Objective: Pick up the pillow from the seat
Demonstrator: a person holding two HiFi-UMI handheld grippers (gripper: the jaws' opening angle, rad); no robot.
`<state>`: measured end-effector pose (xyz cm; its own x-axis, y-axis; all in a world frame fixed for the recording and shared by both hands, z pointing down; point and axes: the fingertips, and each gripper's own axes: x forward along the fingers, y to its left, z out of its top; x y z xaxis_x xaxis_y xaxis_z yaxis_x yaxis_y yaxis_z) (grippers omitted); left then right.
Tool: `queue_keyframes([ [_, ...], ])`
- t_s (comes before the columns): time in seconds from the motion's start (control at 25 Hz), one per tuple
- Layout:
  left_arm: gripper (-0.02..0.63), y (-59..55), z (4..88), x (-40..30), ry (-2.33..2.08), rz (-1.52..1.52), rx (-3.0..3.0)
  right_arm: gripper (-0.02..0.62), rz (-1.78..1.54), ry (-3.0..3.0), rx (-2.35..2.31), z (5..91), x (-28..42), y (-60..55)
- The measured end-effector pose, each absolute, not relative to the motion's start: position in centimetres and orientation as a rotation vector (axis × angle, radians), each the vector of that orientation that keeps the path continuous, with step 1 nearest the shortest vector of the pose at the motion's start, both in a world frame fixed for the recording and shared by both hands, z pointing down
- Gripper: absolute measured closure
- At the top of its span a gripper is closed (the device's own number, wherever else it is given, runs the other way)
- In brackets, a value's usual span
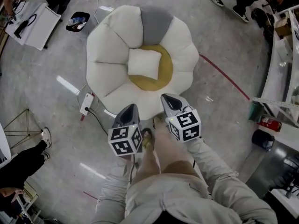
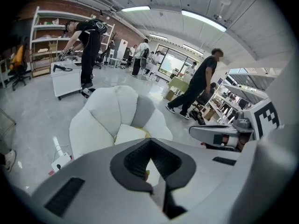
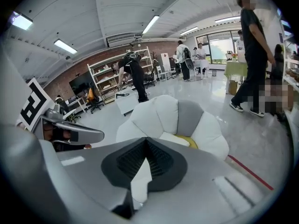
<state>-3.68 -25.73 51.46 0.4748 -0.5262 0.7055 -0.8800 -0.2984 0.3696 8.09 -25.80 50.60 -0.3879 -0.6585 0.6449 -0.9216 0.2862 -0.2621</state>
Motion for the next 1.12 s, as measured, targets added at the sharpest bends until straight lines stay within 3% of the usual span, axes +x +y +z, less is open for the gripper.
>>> queue_keyframes([
  [0.6, 0.601, -33.8, 66.0, -1.0, -1.156, 0.691, 1.849, 0.589, 0.967, -2.021, 1.336, 67.1, 11.2, -36.1],
  [1.12, 0.601, -35.6, 79.1, -0.1, -1.130, 0.744, 1.766, 0.390, 1.102, -1.911, 1.288, 84.6, 12.8, -40.1],
])
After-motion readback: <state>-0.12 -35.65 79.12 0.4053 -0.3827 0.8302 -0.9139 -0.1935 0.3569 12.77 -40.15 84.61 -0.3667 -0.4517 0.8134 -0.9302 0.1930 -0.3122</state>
